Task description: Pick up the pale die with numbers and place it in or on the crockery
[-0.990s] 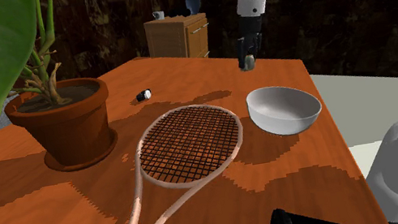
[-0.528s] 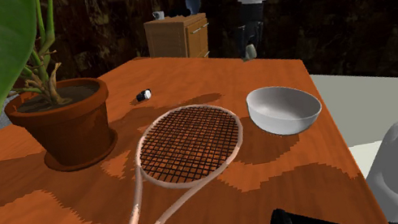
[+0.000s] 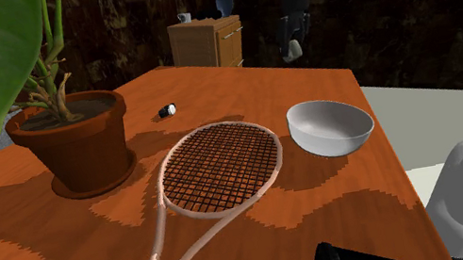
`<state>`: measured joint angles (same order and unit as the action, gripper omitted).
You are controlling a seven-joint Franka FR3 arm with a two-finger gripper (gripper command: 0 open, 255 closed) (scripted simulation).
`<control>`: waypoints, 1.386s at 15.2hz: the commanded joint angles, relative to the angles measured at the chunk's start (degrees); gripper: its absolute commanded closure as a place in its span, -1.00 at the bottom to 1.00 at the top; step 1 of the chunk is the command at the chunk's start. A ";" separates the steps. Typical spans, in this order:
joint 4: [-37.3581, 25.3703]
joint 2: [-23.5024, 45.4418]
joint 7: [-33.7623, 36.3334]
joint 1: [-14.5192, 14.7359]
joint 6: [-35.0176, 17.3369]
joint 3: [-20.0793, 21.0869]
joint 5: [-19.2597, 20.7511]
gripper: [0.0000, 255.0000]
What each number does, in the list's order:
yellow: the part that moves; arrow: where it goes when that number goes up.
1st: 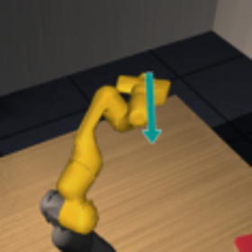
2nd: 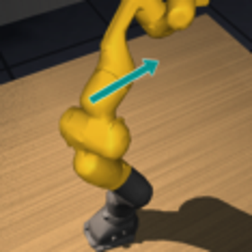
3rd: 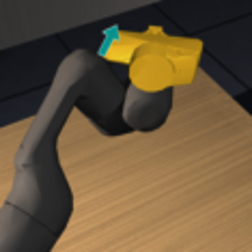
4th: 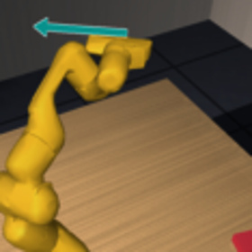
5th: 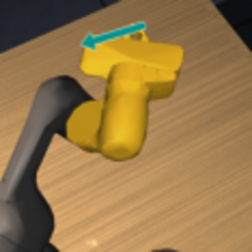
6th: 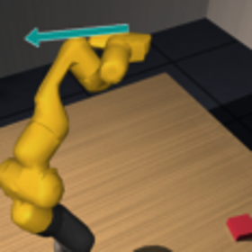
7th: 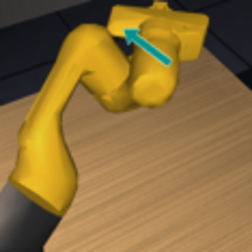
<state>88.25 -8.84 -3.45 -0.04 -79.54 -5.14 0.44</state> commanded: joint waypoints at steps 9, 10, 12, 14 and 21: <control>15.82 -16.45 10.01 3.30 0.61 6.63 -1.42 1.00; 17.03 -17.93 11.05 3.62 0.85 7.37 -1.79 1.00; 19.23 -20.75 13.16 4.24 1.43 8.91 -2.66 1.00; 21.14 -23.41 15.30 4.88 2.09 10.50 -3.68 1.00; 25.89 -29.84 20.94 6.59 3.39 14.82 -6.95 1.00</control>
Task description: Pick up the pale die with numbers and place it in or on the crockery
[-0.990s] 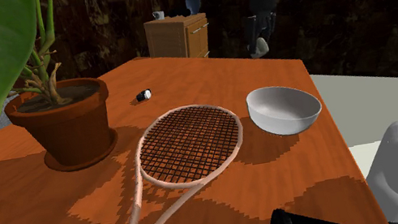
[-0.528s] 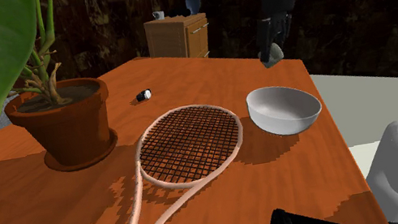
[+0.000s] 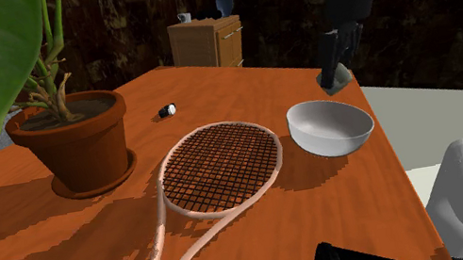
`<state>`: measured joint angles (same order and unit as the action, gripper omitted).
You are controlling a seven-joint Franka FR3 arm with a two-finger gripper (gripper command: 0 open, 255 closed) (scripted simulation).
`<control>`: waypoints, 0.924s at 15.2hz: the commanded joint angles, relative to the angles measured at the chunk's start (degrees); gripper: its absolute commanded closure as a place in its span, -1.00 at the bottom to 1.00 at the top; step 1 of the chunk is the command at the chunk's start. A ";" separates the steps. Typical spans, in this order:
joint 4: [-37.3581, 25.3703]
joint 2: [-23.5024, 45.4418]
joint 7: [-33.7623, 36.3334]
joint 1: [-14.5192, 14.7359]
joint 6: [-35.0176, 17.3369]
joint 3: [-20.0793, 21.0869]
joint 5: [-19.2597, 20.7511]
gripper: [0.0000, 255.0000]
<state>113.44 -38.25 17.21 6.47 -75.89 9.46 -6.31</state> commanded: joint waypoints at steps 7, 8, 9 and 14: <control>8.16 -3.04 -0.05 0.35 -5.11 0.45 -0.59 1.00; 9.18 -3.38 -0.09 0.38 -5.80 0.50 -0.64 1.00; 10.19 -3.70 -0.13 0.42 -6.49 0.54 -0.70 1.00; 13.07 -4.58 -0.24 0.53 -8.49 0.69 -0.89 1.00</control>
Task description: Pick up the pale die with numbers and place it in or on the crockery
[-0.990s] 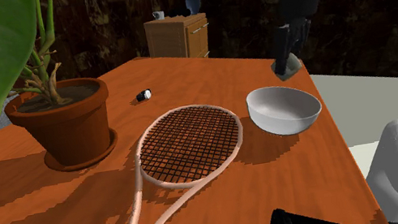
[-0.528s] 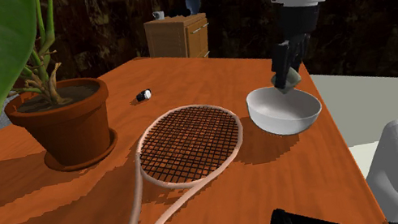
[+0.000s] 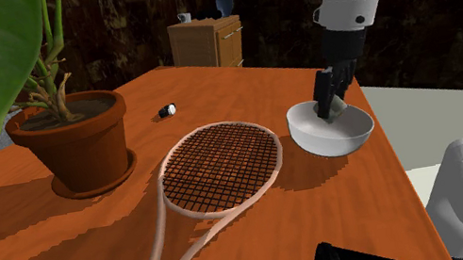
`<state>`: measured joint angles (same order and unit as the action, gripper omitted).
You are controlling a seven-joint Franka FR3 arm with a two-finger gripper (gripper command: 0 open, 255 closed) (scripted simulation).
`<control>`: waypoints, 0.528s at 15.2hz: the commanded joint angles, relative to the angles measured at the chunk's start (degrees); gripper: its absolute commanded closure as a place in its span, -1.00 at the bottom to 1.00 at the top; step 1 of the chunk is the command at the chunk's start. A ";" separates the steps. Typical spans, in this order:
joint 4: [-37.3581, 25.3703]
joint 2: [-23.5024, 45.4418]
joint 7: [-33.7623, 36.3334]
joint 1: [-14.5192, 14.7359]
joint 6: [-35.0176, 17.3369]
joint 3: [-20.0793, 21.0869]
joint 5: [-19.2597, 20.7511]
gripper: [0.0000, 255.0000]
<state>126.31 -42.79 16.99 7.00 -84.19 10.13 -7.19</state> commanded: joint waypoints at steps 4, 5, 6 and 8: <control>0.20 -0.04 -0.01 0.00 -0.18 0.01 -0.01 1.00; 0.20 -0.04 -0.01 0.00 -0.18 0.01 -0.01 1.00; 0.20 -0.04 -0.01 0.01 -0.18 0.01 -0.01 -1.00; 0.20 -0.04 -0.01 0.01 -0.18 0.01 -0.01 -1.00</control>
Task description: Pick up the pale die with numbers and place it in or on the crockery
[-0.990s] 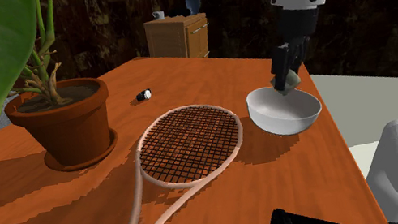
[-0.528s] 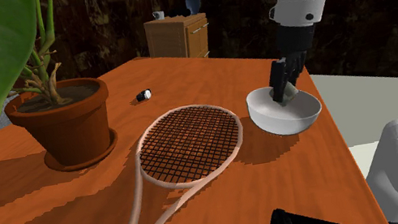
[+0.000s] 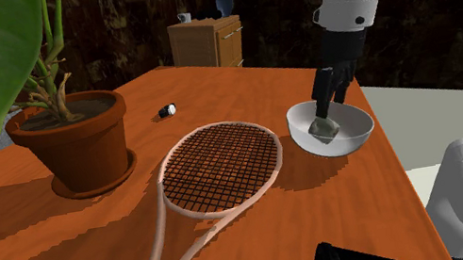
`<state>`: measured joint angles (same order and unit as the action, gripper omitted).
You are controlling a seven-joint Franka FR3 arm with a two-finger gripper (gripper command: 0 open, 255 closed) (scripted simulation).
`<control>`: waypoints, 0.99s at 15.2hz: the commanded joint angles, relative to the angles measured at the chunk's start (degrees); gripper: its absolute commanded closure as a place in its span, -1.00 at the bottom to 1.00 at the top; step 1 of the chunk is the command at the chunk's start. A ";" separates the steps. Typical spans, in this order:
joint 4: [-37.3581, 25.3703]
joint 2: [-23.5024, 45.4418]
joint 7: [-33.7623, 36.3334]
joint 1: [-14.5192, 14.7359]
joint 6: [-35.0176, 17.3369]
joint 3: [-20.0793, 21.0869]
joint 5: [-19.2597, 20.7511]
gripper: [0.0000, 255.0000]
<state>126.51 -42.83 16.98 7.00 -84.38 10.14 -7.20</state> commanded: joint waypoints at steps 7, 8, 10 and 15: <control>-9.67 3.15 0.36 -0.36 6.53 -0.43 0.57 -1.00; -9.67 3.15 0.36 -0.36 6.53 -0.43 0.57 -1.00; -9.67 3.15 0.36 -0.36 6.53 -0.43 0.57 -1.00; -9.67 3.15 0.36 -0.36 6.53 -0.43 0.57 -1.00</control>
